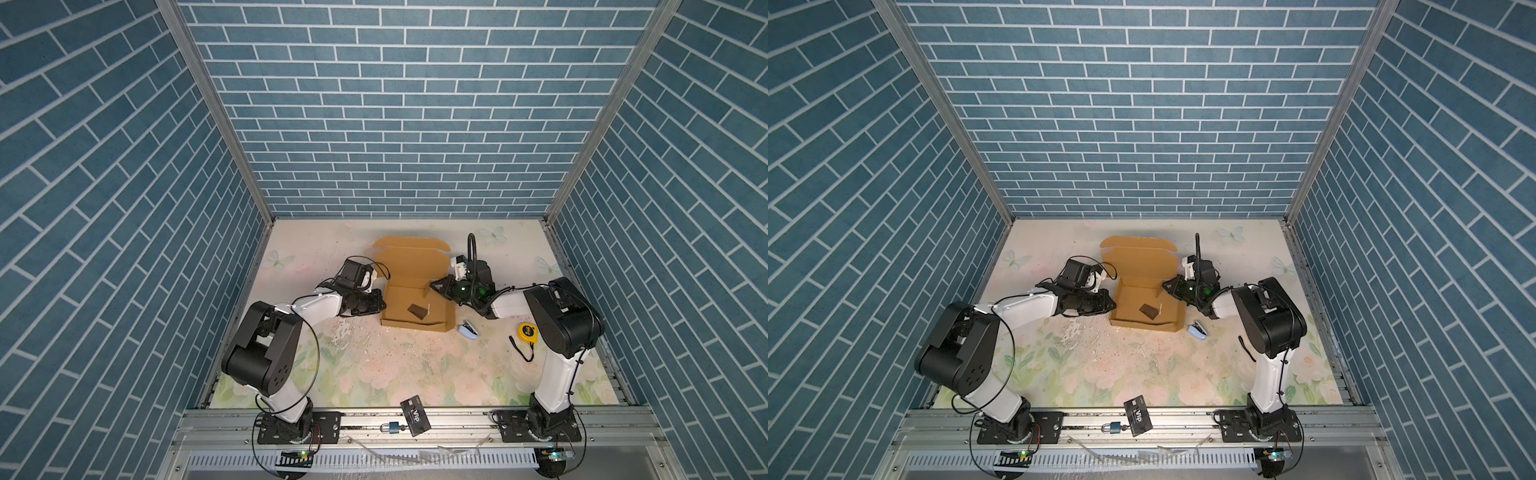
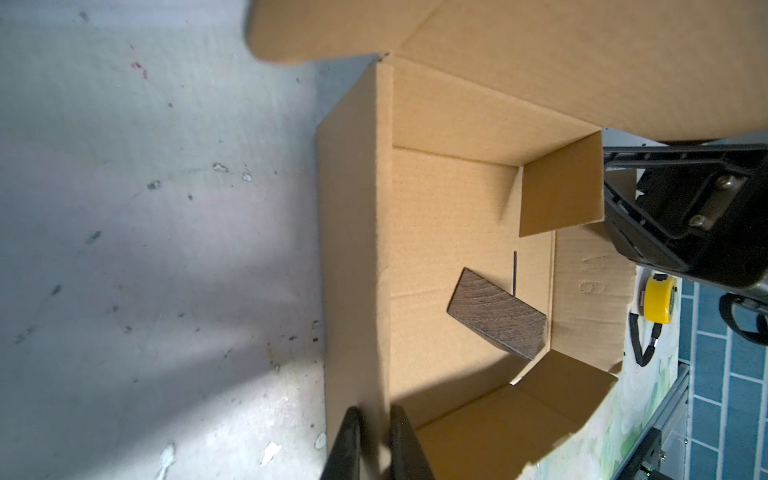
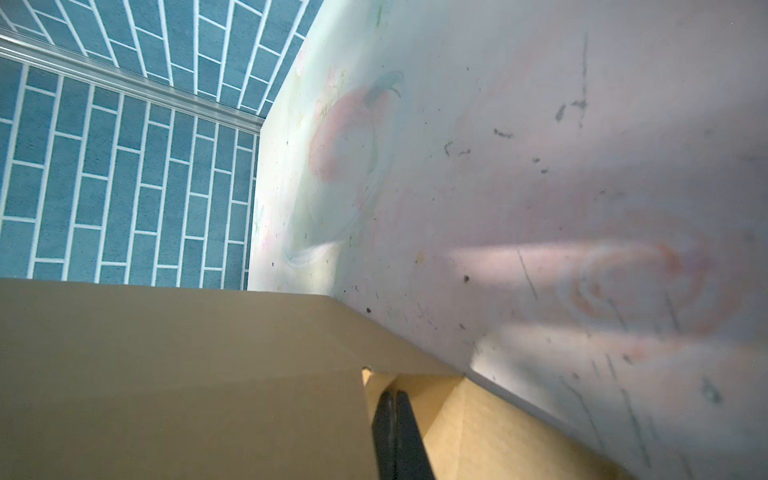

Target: Fold the paper box

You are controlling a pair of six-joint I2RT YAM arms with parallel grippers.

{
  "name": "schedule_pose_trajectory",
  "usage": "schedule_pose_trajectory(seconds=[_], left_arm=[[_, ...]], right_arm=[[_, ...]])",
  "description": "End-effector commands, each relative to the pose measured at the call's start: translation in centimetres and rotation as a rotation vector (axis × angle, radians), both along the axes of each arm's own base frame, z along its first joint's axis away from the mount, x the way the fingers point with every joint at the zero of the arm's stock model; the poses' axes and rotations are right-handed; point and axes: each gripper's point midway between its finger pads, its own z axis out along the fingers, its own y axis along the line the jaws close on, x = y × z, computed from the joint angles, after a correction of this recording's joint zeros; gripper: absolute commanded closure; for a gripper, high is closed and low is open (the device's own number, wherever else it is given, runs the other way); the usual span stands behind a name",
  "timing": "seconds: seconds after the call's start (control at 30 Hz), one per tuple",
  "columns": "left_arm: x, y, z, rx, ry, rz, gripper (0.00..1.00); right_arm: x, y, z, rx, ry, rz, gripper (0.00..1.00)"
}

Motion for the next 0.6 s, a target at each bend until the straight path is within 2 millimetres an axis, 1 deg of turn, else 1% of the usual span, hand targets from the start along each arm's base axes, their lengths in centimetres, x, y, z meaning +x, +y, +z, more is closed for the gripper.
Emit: schedule_pose_trajectory(seconds=[0.0, 0.1, 0.23, 0.27, 0.37, 0.5, 0.57], left_arm=[[-0.2, -0.8, 0.4, -0.004, -0.009, -0.032, 0.85], [-0.1, -0.8, 0.7, -0.003, -0.012, -0.03, 0.85], [-0.1, -0.7, 0.4, -0.001, -0.012, -0.029, 0.85], [0.0, -0.6, 0.5, 0.01, -0.016, -0.027, 0.84], [0.0, -0.4, 0.6, 0.019, -0.019, -0.022, 0.84], [0.0, -0.2, 0.3, 0.033, -0.026, -0.019, 0.84], [0.2, 0.0, 0.5, 0.046, -0.027, -0.012, 0.84]], right_arm=[[-0.6, 0.4, -1.4, 0.021, 0.056, -0.017, 1.0], [-0.5, 0.0, -0.5, 0.033, 0.031, -0.03, 1.0], [-0.7, -1.2, -0.5, -0.003, 0.043, -0.023, 1.0], [-0.8, -1.6, -0.2, -0.003, 0.045, -0.03, 1.0], [-1.3, -2.8, 1.6, -0.013, 0.008, -0.046, 1.0], [-2.9, -3.8, 3.2, -0.088, -0.011, -0.003, 0.99], [-3.8, -4.2, 4.3, -0.092, -0.03, 0.002, 0.98]])
